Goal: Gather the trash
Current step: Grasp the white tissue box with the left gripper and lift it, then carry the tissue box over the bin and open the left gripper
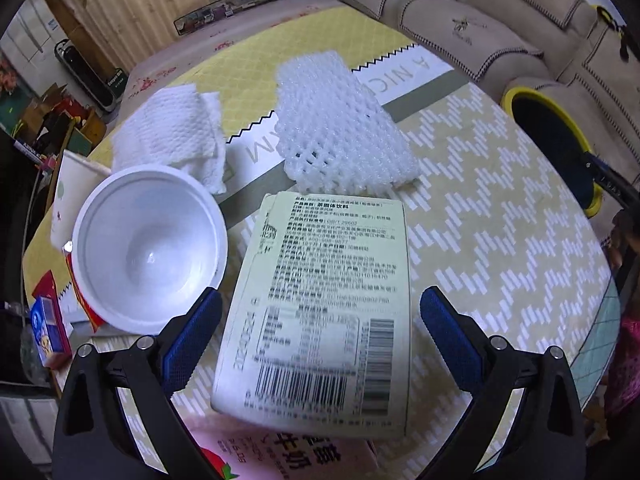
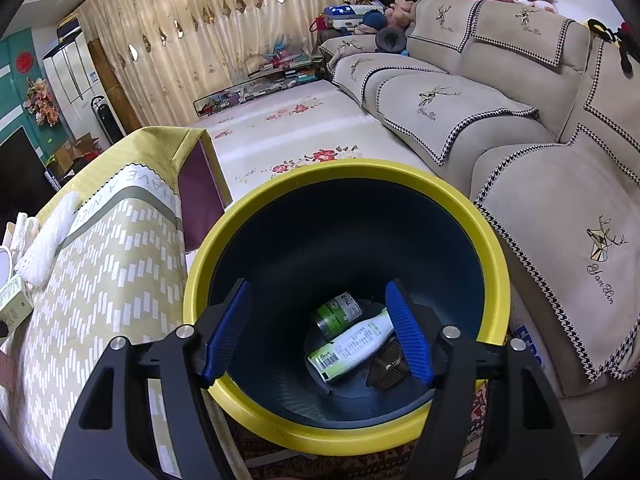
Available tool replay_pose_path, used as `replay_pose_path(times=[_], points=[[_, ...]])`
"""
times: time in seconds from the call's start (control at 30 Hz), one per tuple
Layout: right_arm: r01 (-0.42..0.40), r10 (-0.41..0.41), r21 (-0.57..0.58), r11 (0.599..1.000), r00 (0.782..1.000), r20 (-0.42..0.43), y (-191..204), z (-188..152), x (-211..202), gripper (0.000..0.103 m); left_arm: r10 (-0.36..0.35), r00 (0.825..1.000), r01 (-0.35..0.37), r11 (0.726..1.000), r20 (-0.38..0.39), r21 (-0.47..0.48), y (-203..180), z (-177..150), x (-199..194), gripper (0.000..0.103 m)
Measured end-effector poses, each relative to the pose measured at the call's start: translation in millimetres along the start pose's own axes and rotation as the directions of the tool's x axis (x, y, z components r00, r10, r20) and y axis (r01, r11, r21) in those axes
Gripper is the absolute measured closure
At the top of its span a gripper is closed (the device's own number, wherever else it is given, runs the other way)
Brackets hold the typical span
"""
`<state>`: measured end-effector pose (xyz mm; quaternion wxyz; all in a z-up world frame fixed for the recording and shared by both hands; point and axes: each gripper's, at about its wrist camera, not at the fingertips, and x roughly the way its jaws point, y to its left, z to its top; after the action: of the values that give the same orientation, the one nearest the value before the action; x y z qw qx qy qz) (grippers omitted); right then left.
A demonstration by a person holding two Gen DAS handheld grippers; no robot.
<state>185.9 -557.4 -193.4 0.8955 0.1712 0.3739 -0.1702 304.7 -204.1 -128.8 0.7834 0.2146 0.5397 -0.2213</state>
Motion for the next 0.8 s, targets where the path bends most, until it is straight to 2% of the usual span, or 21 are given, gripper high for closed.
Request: replay_pose_path(times=[0.13,0.3,0.6,0.8], points=[[-0.005,0.005,0.007,1.0,1.0,0.0,-4,0,-1,0.037,0.002,1.0,-0.002,1.0,-0.03,0.003,-1,4,7,0.022],[-0.026,0.026,0.008,1.0,1.0,0.013,-3,-1,-9,0.037,-0.005,1.0,0.005,1.0,-0.021,0.002,-3,4,4,0.03],[-0.078,0.078,-0.006,0.997,0.994,0.074,2,-1,-46,0.036,-0.016,0.998,0.015,1.0,0.058,0.01,-14,-6,-35,0.031],[-0.082,0.084,-0.018,0.996,0.99,0.112,-4,-3,-72,0.035,-0.05,0.992,0.041,0.996,0.114,0.082,-49,-3,-65,0.03]])
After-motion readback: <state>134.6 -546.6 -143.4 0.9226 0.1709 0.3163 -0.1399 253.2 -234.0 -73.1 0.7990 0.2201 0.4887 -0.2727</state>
